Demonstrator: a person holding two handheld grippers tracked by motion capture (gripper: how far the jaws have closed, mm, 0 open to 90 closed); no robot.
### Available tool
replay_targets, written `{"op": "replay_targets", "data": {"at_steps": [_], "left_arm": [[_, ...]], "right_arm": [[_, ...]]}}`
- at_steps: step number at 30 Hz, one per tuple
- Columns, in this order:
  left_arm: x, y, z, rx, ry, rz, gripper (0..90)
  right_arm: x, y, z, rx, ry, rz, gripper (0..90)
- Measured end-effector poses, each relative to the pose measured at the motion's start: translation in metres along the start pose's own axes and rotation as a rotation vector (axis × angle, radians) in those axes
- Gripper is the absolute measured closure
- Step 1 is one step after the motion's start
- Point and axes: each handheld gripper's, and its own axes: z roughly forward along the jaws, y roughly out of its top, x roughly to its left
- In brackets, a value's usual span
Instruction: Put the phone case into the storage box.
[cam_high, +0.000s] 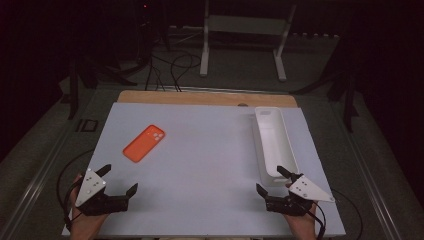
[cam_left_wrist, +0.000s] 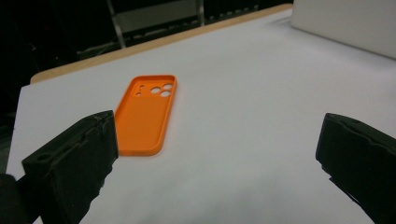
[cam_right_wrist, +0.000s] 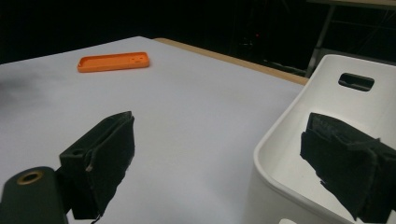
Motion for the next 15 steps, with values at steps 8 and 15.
{"op": "replay_targets", "data": {"at_steps": [8,15], "left_arm": [[0.014,0.014,0.004,0.028,-0.016,-0.029,0.2],[0.025,0.031,0.014,0.063,-0.010,-0.014,0.2]], "right_arm": [[-0.002,0.002,-0.001,-0.005,-0.006,0.005,9.6],[-0.002,0.002,-0.001,-0.007,-0.006,0.005,9.6]]}}
